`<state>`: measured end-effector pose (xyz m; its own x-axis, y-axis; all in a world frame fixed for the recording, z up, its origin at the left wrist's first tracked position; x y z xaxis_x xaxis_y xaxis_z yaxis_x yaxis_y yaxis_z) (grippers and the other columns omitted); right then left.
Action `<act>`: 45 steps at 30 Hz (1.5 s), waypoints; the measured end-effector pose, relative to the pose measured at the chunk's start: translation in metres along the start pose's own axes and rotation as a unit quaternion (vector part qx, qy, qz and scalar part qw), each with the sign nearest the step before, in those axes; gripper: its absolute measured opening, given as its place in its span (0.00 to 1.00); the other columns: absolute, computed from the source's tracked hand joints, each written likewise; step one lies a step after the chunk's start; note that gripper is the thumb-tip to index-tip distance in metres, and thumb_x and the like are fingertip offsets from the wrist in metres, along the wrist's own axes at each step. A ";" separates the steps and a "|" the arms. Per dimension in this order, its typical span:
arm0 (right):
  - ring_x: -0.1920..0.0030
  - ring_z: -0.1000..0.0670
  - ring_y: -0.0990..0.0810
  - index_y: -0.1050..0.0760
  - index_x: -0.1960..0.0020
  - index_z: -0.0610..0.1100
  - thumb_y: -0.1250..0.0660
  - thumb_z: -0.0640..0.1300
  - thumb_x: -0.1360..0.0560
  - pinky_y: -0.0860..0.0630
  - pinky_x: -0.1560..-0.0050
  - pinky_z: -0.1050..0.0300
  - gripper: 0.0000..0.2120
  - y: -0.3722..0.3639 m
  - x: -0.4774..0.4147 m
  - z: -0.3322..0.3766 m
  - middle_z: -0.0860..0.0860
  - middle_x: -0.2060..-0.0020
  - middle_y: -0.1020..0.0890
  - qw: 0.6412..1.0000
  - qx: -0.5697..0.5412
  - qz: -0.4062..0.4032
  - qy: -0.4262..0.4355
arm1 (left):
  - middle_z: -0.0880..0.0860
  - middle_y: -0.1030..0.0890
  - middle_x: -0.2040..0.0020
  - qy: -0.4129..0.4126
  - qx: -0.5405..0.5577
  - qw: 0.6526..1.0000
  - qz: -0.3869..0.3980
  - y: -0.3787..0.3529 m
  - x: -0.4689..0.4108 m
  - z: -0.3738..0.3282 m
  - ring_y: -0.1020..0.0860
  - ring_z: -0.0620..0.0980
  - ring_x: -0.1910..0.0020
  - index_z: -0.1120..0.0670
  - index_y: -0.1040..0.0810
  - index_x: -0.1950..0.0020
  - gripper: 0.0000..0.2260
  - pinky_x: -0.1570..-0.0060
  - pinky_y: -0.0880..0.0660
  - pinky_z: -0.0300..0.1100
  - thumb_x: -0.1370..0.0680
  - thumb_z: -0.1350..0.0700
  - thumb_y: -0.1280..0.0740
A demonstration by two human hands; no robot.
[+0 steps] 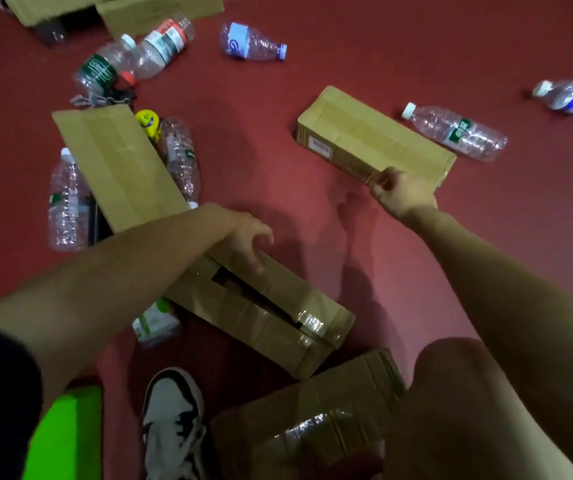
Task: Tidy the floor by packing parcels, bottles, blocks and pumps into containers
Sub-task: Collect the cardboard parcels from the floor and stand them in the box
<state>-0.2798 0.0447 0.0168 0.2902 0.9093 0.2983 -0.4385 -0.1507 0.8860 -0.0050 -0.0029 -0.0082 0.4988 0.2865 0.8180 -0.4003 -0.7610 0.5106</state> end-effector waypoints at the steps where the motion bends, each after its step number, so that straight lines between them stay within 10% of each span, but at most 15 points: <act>1: 0.39 0.39 0.27 0.27 0.38 0.40 0.39 0.51 0.22 0.29 0.41 0.50 0.18 -0.004 -0.004 -0.005 0.39 0.41 0.22 1.000 0.018 0.003 -0.004 | 0.47 0.31 0.31 0.005 -0.043 0.999 0.021 -0.007 -0.002 0.003 0.32 0.51 0.34 0.43 0.36 0.30 0.38 0.33 0.34 0.52 0.37 0.34 0.28; 12: 0.23 0.40 0.59 0.49 0.23 0.53 0.34 0.58 0.26 0.47 0.28 0.35 0.38 -0.036 -0.045 -0.063 0.51 0.22 0.54 0.987 -0.054 -0.011 -0.150 | 0.41 0.21 0.62 -0.036 -0.075 0.996 -0.016 -0.007 -0.037 0.007 0.23 0.44 0.57 0.46 0.19 0.49 0.16 0.59 0.28 0.40 0.35 0.45 0.25; 21: 0.33 0.40 0.35 0.26 0.36 0.47 0.42 0.61 0.24 0.42 0.33 0.44 0.24 -0.019 -0.026 -0.051 0.43 0.38 0.24 0.986 0.141 -0.072 -0.057 | 0.46 0.19 0.67 -0.020 0.026 0.987 -0.158 0.038 -0.018 0.012 0.24 0.41 0.67 0.51 0.16 0.56 0.11 0.66 0.32 0.36 0.35 0.48 0.23; 26: 0.24 0.37 0.55 0.49 0.23 0.48 0.31 0.68 0.36 0.57 0.29 0.29 0.51 -0.018 -0.043 -0.047 0.44 0.23 0.53 0.994 0.007 0.037 -0.102 | 0.38 0.23 0.76 0.004 0.129 0.958 -0.258 0.047 0.009 0.040 0.25 0.32 0.73 0.50 0.16 0.60 0.07 0.71 0.32 0.25 0.36 0.54 0.22; 31: 0.25 0.33 0.57 0.63 0.23 0.57 0.28 0.68 0.39 0.55 0.31 0.25 0.58 -0.033 -0.047 -0.024 0.44 0.24 0.64 0.985 0.070 0.123 -0.095 | 0.45 0.23 0.78 0.080 0.315 0.865 -0.382 0.050 0.042 0.072 0.28 0.41 0.79 0.56 0.18 0.57 0.07 0.80 0.33 0.31 0.31 0.55 0.25; 35: 0.25 0.33 0.60 0.70 0.25 0.58 0.25 0.68 0.44 0.53 0.34 0.23 0.66 -0.041 -0.043 -0.006 0.43 0.26 0.69 0.973 0.126 0.162 -0.107 | 0.43 0.26 0.82 0.071 0.541 0.713 -0.439 0.048 0.059 0.079 0.30 0.37 0.85 0.53 0.26 0.61 0.08 0.84 0.35 0.29 0.23 0.57 0.35; 41: 0.26 0.36 0.48 0.63 0.25 0.61 0.26 0.66 0.41 0.42 0.34 0.31 0.59 -0.035 -0.043 -0.007 0.45 0.23 0.56 0.980 0.099 0.131 -0.116 | 0.44 0.16 0.66 0.082 0.706 0.529 -0.463 0.033 0.061 0.087 0.19 0.40 0.69 0.53 0.23 0.56 0.03 0.70 0.21 0.35 0.24 0.55 0.32; 45: 0.28 0.34 0.46 0.59 0.24 0.60 0.28 0.64 0.38 0.41 0.32 0.33 0.54 -0.018 -0.036 0.000 0.42 0.25 0.50 0.981 -0.033 0.126 -0.147 | 0.53 0.21 0.44 0.128 0.722 0.500 -0.461 0.040 0.072 0.084 0.22 0.50 0.47 0.59 0.30 0.35 0.24 0.44 0.24 0.50 0.27 0.51 0.29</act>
<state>-0.2829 0.0144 -0.0097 0.3938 0.6941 0.6026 -0.5796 -0.3213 0.7489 0.0798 -0.0617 0.0489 -0.2290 0.8280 0.5118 0.9734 0.1892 0.1295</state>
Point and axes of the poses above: each hand's wrist, its own x-axis away from the middle knuckle, its own y-axis out of the back of the hand, z = x × y, the point moved 1 cm from there along -x, towards the middle knuckle
